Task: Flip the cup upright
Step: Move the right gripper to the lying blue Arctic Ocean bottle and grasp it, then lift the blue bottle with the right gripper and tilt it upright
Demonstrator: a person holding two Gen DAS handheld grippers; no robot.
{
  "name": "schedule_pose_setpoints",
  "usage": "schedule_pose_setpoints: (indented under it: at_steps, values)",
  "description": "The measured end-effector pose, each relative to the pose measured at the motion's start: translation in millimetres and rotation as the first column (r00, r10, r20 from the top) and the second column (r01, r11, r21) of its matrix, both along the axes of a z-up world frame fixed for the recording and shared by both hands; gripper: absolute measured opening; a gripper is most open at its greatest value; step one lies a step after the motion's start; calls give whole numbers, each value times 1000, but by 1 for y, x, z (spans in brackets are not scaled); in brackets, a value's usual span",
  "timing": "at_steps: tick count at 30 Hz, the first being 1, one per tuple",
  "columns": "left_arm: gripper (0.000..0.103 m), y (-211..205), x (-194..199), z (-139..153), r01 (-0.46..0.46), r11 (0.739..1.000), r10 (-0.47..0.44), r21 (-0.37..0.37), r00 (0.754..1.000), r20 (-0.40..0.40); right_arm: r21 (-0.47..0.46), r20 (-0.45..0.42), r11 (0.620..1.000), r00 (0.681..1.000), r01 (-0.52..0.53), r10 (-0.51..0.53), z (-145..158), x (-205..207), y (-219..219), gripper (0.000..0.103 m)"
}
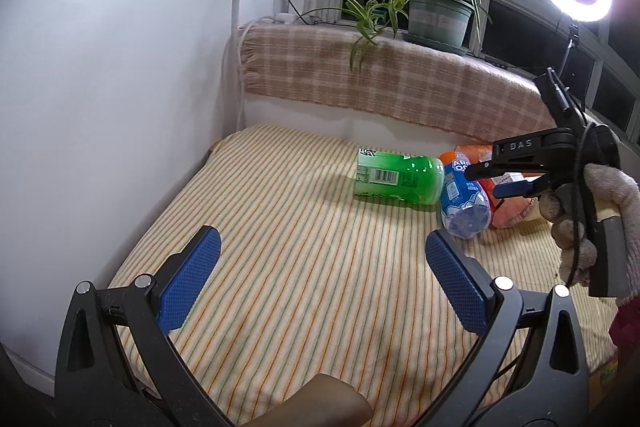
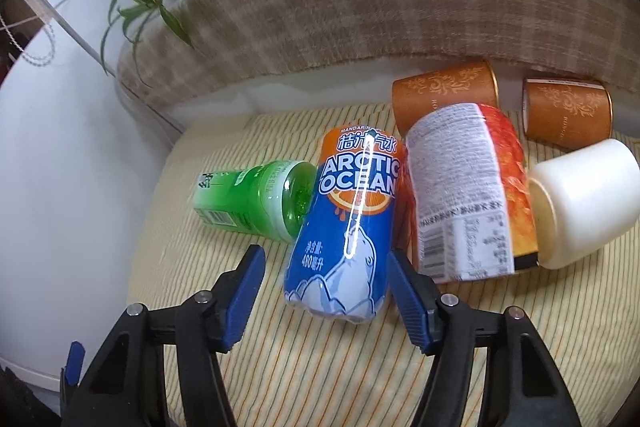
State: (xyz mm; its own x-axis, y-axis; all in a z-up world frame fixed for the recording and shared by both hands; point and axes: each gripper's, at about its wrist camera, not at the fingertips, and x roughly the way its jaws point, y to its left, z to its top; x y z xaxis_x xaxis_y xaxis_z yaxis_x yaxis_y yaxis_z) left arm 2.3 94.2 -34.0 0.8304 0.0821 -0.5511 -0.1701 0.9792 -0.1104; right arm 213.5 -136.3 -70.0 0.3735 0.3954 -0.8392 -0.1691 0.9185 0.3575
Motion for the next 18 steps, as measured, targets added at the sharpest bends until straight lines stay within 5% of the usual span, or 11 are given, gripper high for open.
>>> schedule_pose_setpoints:
  at_steps: [18]
  values:
    - [103,12,-7,1,-13,1000,13,-26,1000,8,-176,-94,984,995,-36,19,-23,37,40,68]
